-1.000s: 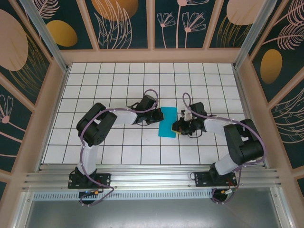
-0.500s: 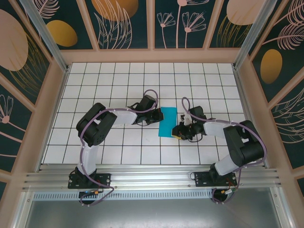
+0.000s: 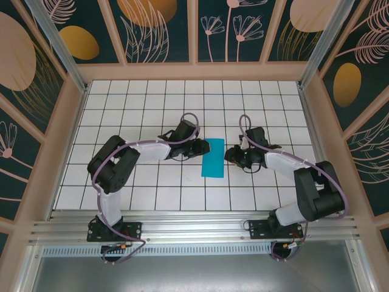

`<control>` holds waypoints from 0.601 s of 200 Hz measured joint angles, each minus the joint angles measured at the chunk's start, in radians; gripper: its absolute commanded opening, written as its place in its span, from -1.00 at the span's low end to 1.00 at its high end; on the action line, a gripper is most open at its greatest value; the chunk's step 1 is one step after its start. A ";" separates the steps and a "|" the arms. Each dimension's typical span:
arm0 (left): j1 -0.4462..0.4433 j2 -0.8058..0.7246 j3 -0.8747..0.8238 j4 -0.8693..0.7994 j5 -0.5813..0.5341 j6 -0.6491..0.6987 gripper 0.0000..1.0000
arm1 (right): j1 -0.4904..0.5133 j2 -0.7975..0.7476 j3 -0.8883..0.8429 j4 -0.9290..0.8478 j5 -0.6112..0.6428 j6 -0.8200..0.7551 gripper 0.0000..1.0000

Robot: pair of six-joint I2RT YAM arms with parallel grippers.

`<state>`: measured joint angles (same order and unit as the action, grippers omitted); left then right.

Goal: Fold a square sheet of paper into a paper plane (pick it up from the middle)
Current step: First fold the paper in half at the center of the table.

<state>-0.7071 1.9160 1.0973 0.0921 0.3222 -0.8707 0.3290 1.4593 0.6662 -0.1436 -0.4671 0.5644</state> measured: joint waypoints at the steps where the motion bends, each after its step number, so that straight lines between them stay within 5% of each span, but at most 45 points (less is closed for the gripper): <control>1: 0.000 -0.003 -0.001 0.000 -0.002 0.000 -0.15 | 0.000 0.003 0.001 0.002 -0.001 0.000 -0.39; 120: 0.000 -0.035 -0.076 0.024 -0.017 -0.063 -0.06 | 0.005 0.166 0.059 0.075 -0.058 0.015 -0.43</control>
<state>-0.7071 1.8809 1.0218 0.1162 0.3050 -0.9337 0.3340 1.6257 0.7254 -0.0685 -0.5247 0.5793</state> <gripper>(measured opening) 0.468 0.285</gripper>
